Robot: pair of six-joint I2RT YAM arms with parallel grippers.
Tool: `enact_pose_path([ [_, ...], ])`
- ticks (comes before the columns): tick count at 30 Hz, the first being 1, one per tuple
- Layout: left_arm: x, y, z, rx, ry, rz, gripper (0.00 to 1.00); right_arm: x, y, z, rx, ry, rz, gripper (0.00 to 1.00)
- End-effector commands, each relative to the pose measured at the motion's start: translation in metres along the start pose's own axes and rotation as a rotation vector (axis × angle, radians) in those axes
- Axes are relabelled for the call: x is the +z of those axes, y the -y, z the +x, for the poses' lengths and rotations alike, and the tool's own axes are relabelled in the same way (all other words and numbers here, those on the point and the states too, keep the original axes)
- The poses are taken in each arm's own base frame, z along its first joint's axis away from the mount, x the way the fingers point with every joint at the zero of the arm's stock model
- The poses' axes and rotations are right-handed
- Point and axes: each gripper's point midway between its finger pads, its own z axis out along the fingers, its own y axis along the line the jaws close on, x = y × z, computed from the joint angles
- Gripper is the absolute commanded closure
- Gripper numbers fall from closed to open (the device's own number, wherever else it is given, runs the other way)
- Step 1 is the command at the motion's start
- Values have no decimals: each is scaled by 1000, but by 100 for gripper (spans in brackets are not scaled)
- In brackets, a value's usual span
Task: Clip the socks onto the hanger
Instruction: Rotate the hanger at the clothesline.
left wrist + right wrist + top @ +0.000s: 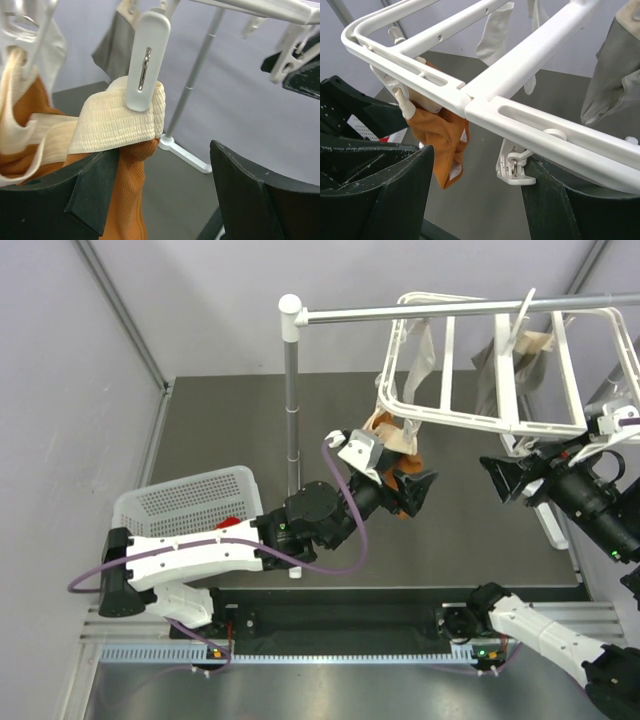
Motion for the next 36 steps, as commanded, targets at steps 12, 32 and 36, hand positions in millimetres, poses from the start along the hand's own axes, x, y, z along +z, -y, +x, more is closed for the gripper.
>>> enact_pose_path([
  [12,7,94,-21,-151,-18,408,26,-25,25,-28,-45,110,117,35],
  [32,40,131,-6,-126,27,515,23,-30,37,-23,-130,111,163,82],
  [36,37,139,-9,-151,-5,550,23,-28,30,-23,-130,115,125,89],
])
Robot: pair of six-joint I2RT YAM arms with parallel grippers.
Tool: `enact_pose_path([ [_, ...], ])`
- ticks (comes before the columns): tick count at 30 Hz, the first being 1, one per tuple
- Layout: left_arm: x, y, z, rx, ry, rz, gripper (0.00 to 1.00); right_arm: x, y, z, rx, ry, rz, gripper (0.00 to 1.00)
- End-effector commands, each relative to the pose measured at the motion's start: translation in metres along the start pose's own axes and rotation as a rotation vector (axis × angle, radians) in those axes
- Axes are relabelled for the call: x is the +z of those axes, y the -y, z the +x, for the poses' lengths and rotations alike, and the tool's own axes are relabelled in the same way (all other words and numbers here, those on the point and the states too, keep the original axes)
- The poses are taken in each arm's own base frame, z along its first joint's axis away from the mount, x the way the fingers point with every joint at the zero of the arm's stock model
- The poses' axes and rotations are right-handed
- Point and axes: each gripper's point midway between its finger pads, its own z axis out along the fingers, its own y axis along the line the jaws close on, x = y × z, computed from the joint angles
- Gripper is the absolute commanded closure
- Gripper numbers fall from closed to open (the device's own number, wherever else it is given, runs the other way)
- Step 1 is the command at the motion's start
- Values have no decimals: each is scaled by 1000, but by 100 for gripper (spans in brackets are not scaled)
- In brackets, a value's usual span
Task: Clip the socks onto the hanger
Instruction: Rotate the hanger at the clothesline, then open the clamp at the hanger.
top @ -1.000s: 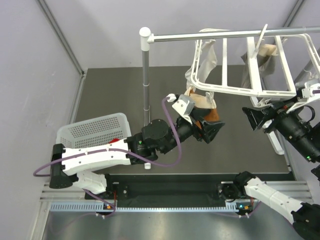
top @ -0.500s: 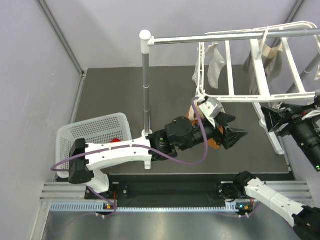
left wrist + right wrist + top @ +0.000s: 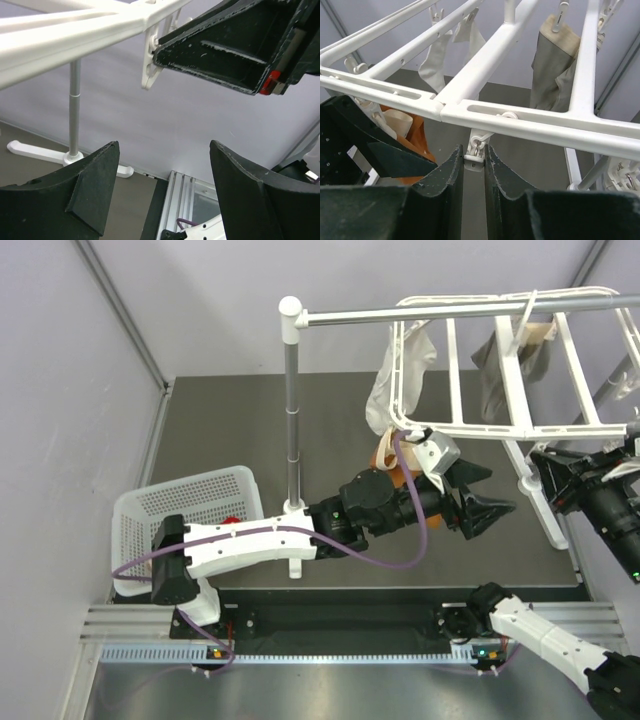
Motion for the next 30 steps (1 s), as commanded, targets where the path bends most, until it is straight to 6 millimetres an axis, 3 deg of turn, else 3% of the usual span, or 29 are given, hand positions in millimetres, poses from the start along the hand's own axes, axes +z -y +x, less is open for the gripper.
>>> enact_pose_path([
  [1,3,21,-36,-32,69,73,22,5,-14,-5,-6,21,-76,90],
  [7,-3,21,-46,-95,43,54,22,10,-37,3,-15,-12,-191,95],
  [13,-2,5,-36,46,-64,-23,21,11,-59,8,9,-30,-304,93],
  [19,-8,-3,-42,80,-92,-52,20,10,-62,9,6,-30,-324,92],
  [22,-14,1,-42,71,-132,25,18,9,-62,9,6,-30,-326,92],
  [30,-29,-9,-47,38,-154,78,23,3,-71,12,5,-34,-385,89],
])
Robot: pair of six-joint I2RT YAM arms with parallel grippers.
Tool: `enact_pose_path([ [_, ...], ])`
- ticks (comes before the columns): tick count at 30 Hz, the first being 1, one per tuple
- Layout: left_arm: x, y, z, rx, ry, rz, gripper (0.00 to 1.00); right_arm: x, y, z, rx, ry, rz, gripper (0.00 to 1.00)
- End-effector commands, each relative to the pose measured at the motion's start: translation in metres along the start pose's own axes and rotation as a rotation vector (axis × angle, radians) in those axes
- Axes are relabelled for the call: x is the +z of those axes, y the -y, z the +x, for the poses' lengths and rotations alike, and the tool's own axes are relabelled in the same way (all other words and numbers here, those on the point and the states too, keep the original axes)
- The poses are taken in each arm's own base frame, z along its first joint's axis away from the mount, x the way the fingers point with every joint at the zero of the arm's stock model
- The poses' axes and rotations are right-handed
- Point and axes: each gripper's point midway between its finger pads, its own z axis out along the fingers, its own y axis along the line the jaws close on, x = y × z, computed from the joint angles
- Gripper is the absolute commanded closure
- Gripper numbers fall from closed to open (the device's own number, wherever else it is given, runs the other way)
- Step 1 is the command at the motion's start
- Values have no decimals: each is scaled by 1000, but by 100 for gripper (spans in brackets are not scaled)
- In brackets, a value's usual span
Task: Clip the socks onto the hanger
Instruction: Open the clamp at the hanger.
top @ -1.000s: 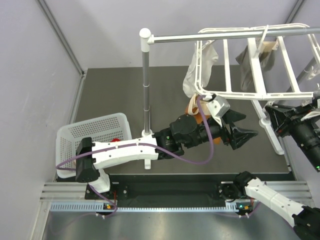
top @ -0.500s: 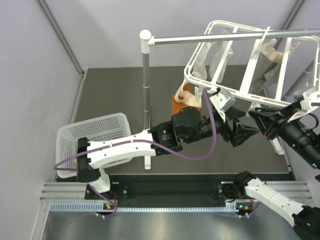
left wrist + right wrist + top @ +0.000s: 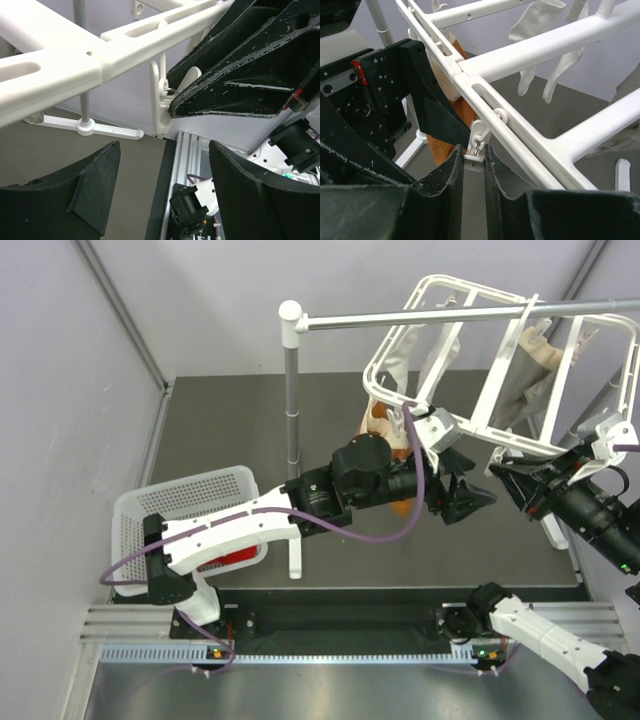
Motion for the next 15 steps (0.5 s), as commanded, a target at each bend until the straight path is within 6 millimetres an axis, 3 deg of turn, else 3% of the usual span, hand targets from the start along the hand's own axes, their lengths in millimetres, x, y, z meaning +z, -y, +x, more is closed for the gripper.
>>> enact_pose_path([
  [1,-25,12,-37,-22,68,108,24,-3,-17,-5,1,23,-96,89],
  [15,-16,29,-39,-64,83,347,33,-10,-27,-5,5,38,-155,89],
])
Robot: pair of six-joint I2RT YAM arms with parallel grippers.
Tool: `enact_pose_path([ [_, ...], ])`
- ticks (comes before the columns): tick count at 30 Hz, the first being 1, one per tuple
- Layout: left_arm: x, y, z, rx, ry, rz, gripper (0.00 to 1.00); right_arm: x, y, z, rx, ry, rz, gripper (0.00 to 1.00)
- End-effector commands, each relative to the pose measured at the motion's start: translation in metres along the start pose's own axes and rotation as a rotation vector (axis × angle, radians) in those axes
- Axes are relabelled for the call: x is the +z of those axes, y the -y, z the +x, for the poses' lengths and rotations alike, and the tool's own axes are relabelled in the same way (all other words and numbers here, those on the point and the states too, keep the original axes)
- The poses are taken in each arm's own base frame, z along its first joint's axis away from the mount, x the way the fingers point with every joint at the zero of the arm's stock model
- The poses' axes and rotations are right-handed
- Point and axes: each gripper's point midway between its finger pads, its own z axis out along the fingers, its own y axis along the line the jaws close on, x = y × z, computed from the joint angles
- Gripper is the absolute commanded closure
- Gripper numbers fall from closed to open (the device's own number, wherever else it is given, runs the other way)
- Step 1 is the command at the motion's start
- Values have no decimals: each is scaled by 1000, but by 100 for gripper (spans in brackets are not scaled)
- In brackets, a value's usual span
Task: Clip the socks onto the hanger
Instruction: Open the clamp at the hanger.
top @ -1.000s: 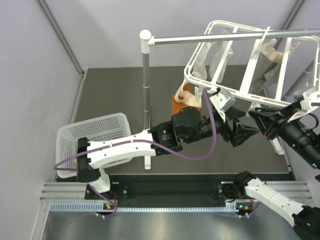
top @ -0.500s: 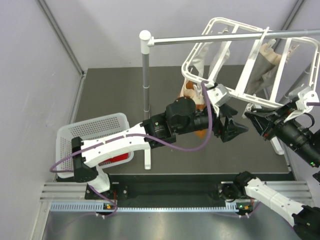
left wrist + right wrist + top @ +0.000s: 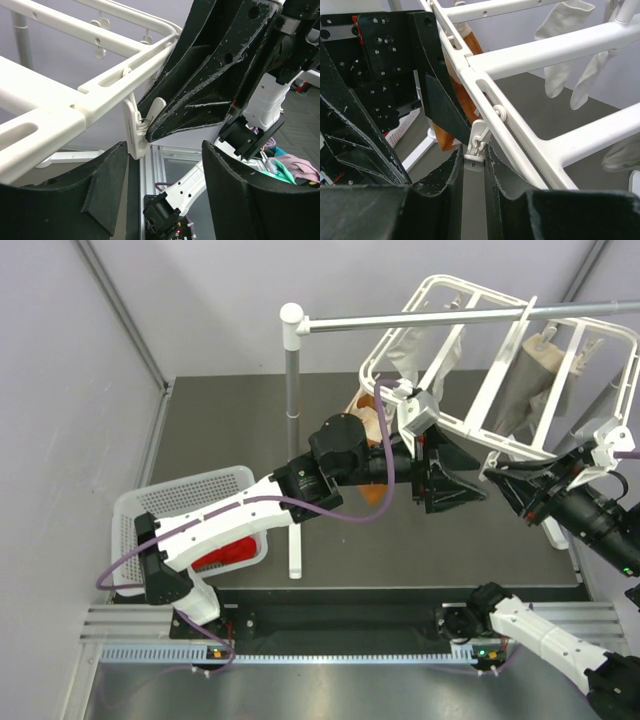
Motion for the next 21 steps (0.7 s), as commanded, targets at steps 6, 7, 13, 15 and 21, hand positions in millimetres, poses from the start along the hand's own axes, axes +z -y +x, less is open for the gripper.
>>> enact_pose_path([
  [6,17,-2,1,-30,22,60,35,-12,-18,-8,10,47,-98,88],
  [7,19,-4,2,-33,21,56,34,-12,-18,-8,10,45,-98,88],
  [13,22,-9,1,-45,53,41,28,-13,-25,-9,17,54,-135,88],
  [15,23,-7,1,-55,59,56,28,-13,-25,-8,17,51,-137,88],
  [21,16,-24,-8,-57,122,-62,27,-16,-31,-10,30,62,-168,87],
])
